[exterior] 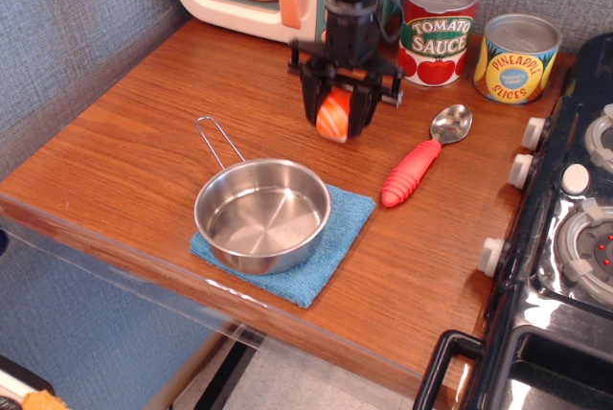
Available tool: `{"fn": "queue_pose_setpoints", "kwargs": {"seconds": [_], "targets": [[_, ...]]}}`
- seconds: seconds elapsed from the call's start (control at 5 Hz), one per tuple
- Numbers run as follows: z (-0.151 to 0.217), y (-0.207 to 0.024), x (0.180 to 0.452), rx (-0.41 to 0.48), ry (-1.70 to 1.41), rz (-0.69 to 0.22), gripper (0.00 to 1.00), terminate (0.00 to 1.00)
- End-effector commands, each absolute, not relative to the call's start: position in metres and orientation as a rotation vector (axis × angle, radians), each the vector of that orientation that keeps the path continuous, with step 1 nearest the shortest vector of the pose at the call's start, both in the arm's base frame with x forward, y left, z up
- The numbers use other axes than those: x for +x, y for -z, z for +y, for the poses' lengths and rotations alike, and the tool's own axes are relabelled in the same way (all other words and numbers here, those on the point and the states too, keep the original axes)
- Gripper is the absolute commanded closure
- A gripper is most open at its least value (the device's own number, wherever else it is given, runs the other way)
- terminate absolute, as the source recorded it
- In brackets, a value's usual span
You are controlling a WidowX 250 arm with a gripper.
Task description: Move the sushi to the left of the red spoon
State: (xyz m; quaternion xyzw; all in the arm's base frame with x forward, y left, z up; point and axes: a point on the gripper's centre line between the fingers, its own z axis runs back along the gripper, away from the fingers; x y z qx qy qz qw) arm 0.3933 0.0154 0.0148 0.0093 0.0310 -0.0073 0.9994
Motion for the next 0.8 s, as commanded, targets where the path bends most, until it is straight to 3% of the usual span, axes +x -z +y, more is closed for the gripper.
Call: {"fn": "queue_pose_setpoints", "kwargs": {"seconds": [0.0,0.6], "targets": [[0.018,-0.028,0.404,0.043,0.031,0.015,0.0,0.0],[0.015,-0.129,0.381,0.008,0.101,-0.231,0.0,0.0]]}}
